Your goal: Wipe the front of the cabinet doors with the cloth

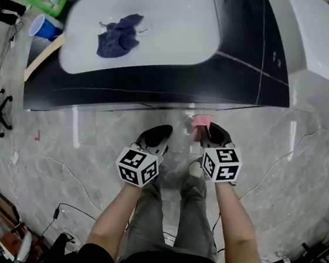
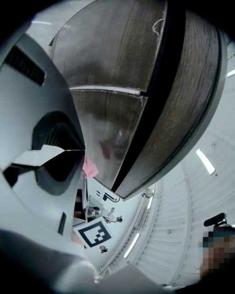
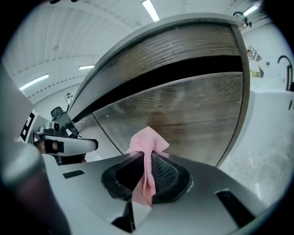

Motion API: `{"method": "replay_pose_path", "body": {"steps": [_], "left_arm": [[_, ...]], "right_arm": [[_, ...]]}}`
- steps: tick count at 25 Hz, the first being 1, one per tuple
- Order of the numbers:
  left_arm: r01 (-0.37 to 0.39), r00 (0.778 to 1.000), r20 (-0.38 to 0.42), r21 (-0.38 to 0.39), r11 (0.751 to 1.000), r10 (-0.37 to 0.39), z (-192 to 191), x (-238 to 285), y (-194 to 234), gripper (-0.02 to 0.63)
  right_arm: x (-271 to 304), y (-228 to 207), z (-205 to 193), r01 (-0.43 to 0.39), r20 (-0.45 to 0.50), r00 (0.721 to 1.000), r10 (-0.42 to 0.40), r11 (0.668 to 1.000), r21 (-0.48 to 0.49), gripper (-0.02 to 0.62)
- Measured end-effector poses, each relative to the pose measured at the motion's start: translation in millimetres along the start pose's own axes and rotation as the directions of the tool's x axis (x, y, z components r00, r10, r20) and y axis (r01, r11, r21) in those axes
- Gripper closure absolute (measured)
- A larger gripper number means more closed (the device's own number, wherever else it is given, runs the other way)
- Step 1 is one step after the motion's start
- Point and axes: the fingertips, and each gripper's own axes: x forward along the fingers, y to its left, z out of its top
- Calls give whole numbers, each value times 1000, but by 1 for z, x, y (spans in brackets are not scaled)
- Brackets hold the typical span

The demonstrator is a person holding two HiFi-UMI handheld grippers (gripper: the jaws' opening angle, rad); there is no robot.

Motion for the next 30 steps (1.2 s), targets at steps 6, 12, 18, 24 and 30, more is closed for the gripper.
{"method": "replay_pose_path", "body": {"steps": [6, 12, 18, 24, 30], "left_arm": [[-48, 999, 21, -30, 998, 48, 11, -53, 22, 597], [-87, 995, 44, -59, 994, 90, 17, -109, 36, 597], [-135, 989, 57, -74, 988, 140, 32, -170, 51, 597], [-165, 982, 80, -64, 984, 170, 49, -218, 46, 597], [-149, 983, 103, -46, 988, 153, 66, -248, 23, 597]], "right_arm": [[1, 62, 14, -52, -6, 999, 52, 998, -35, 541], [2, 122, 32, -109, -9, 994, 108, 991, -79, 541], [-11, 180, 52, -158, 1, 987, 159, 982, -102, 541], [-39, 225, 70, -204, 11, 978, 208, 969, -137, 541], [-75, 257, 94, -240, 58, 965, 254, 954, -179, 541]]}}
